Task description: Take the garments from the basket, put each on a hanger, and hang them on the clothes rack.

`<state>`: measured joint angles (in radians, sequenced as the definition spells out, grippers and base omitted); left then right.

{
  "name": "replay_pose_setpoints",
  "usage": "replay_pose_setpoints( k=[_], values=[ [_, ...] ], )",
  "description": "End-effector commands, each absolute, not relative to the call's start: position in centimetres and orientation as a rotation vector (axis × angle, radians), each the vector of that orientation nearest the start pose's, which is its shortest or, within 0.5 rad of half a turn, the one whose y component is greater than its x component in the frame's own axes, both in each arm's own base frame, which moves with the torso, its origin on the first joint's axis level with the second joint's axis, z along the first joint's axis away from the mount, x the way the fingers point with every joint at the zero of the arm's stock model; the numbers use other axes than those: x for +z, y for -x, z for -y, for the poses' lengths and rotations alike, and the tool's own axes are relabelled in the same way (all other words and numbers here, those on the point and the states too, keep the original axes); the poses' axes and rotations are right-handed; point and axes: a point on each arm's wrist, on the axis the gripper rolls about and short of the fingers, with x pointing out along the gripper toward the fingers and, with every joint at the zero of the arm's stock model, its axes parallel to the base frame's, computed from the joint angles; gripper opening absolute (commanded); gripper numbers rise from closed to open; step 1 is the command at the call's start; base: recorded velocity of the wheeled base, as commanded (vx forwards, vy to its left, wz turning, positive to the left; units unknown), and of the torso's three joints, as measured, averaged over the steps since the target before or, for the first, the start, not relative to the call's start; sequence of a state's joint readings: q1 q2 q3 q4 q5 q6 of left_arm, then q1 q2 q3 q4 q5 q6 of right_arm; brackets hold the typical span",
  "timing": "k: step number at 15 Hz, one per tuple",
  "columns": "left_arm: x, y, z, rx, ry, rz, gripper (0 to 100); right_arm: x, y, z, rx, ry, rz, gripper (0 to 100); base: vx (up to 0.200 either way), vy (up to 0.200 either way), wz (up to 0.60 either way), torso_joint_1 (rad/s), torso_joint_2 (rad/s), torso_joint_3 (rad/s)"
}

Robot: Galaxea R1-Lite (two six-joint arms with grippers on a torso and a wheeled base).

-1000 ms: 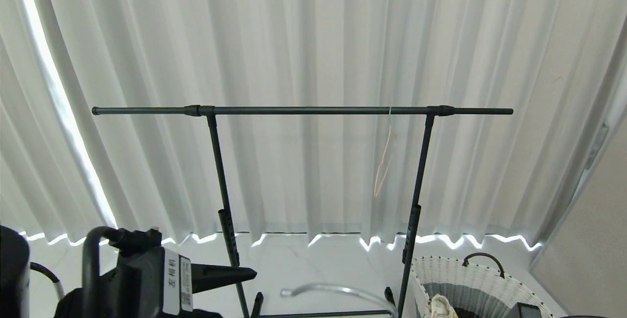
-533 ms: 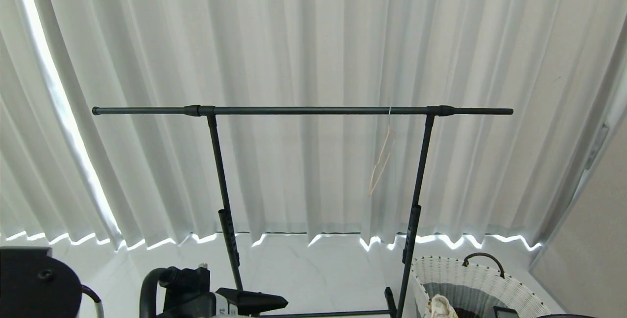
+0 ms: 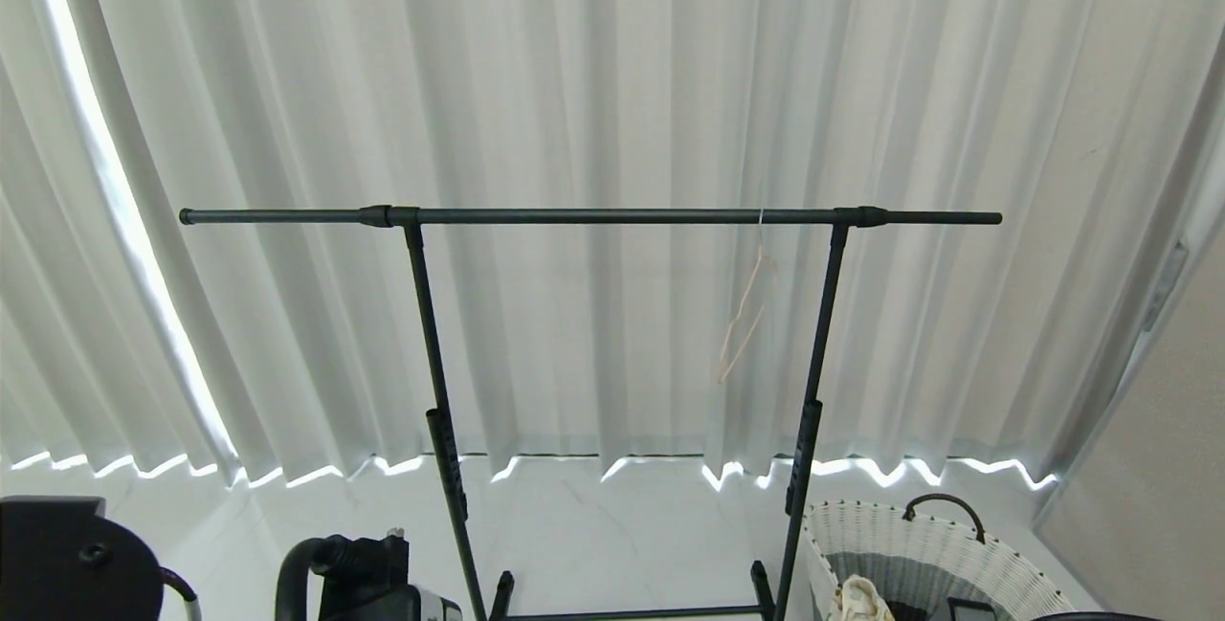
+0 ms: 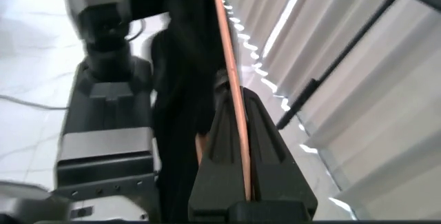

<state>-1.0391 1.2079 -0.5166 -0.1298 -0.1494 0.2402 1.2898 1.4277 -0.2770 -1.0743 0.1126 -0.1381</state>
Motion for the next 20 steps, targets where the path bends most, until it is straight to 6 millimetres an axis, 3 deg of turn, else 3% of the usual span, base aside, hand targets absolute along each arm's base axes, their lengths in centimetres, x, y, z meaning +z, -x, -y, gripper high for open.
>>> replay_pose_setpoints(
  k=[1, 4, 5, 13, 16, 18, 20],
  values=[
    [17.0, -8.1, 14.0, -1.205, -0.465, -0.414, 0, 16.1, -5.2, -19.1, 1.403, 0.156, 0.034, 0, 0.000, 0.000, 0.00, 0.000, 0.00, 0.000],
    [17.0, -8.5, 13.8, -1.182, -0.456, -0.415, 0, 16.0, -5.2, -19.0, 1.403, 0.157, 0.031, 0, 0.000, 0.000, 0.00, 0.000, 0.00, 0.000],
    [17.1, -8.7, 13.8, -1.170, -0.448, -0.409, 0, 16.0, -5.2, -19.0, 1.401, 0.158, 0.029, 100, 0.000, 0.000, 0.00, 0.000, 0.00, 0.000],
    [15.5, -10.6, 12.1, -1.012, -0.424, -0.502, 0, 15.1, -5.1, -17.7, 1.357, 0.179, 0.000, 100, 0.000, 0.000, 0.00, 0.000, 0.00, 0.000],
    [14.1, -12.0, 10.9, -0.855, -0.433, -0.581, 0, 12.8, -5.8, -16.3, 1.289, 0.212, -0.122, 100, 0.000, 0.000, 0.00, 0.000, 0.00, 0.000],
    [13.4, -13.6, 10.2, -0.714, -0.443, -0.638, 0, 12.3, -6.5, -15.9, 1.237, 0.155, -0.192, 100, 0.000, 0.000, 0.00, 0.000, 0.00, 0.000],
    [14.0, -15.0, 10.5, -0.616, -0.424, -0.623, 0, 11.9, -6.7, -16.2, 1.225, 0.103, -0.259, 100, 0.000, 0.000, 0.00, 0.000, 0.00, 0.000]
  ],
)
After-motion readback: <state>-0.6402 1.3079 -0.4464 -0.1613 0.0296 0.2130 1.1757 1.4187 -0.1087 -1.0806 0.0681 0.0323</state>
